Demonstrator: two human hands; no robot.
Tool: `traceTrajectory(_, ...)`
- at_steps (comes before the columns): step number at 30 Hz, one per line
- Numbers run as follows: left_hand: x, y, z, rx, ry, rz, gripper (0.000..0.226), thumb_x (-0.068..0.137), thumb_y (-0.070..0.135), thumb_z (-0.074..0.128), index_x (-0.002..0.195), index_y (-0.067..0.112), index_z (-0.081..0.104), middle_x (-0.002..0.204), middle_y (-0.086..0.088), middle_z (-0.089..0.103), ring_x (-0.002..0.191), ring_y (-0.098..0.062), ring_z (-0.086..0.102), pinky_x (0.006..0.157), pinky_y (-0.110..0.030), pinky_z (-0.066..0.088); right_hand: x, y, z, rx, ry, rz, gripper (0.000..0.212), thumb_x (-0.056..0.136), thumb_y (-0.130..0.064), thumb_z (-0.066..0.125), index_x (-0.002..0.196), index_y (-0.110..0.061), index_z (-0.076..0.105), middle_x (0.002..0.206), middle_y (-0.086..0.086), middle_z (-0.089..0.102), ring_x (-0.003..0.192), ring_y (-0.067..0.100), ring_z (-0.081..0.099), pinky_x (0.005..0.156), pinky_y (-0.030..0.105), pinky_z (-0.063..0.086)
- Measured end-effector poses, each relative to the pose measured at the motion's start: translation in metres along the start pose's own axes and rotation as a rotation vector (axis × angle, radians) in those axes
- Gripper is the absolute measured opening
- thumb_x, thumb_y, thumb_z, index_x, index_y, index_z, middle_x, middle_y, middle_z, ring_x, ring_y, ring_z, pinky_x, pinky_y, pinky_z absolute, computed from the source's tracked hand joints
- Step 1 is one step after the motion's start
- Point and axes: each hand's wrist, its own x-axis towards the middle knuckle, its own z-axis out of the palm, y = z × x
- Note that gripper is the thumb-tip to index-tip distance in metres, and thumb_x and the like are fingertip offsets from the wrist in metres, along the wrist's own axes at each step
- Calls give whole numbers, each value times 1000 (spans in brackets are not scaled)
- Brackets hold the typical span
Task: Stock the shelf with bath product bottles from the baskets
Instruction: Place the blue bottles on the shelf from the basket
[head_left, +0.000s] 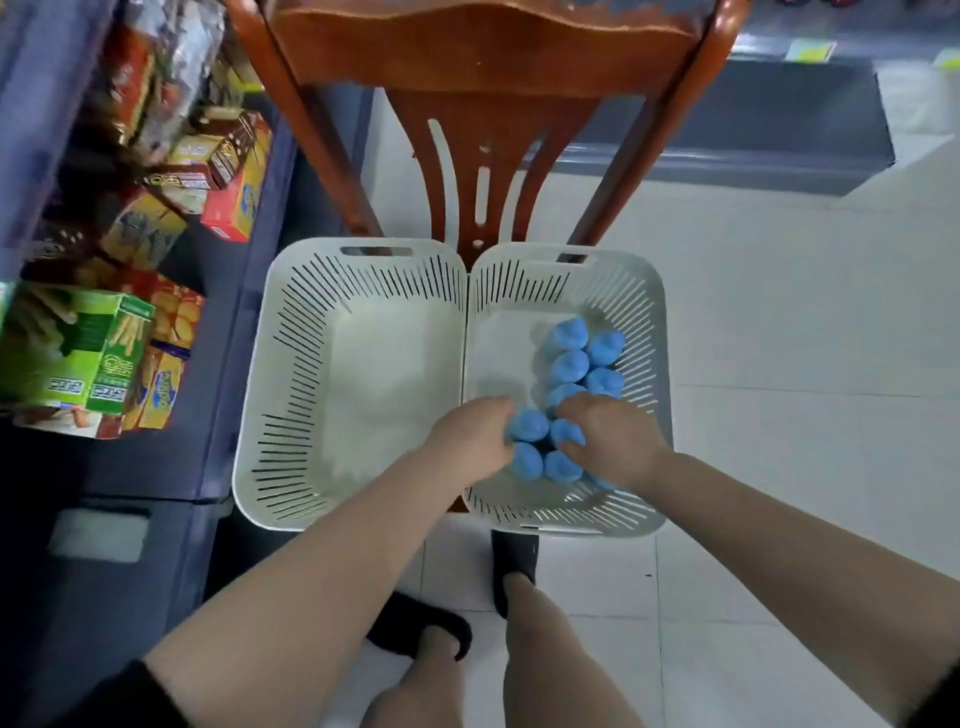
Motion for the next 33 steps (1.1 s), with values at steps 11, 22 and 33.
traceTrajectory(11, 109, -24, 88, -101, -29, -136, 11, 89, 2, 44, 99, 8, 46, 110, -14, 55, 101, -29, 55, 74, -31, 36, 78, 36, 95, -78, 100, -100, 17, 86, -26, 53, 99, -15, 56, 99, 2, 59, 96, 27, 53, 75, 31, 22)
traceTrajectory(22, 130, -42, 117, -509, 29, -305, 33, 91, 5, 44, 122, 11, 54, 122, -10, 58, 110, -26, 55, 94, -35, 44, 96, 48, 136, 8, 283, -167, 8, 78, -24, 64, 76, -17, 61, 74, -2, 63, 73, 24, 59, 72, 33, 23)
traceTrajectory(33, 50, -14, 36, -593, 120, 31, 55, 80, -4, 59, 131, 9, 45, 124, -8, 57, 112, -24, 56, 97, -35, 45, 38, 28, 19, 700, 254, -109, 30, 82, -19, 71, 107, -9, 59, 96, -8, 58, 86, -5, 53, 78, 0, 34)
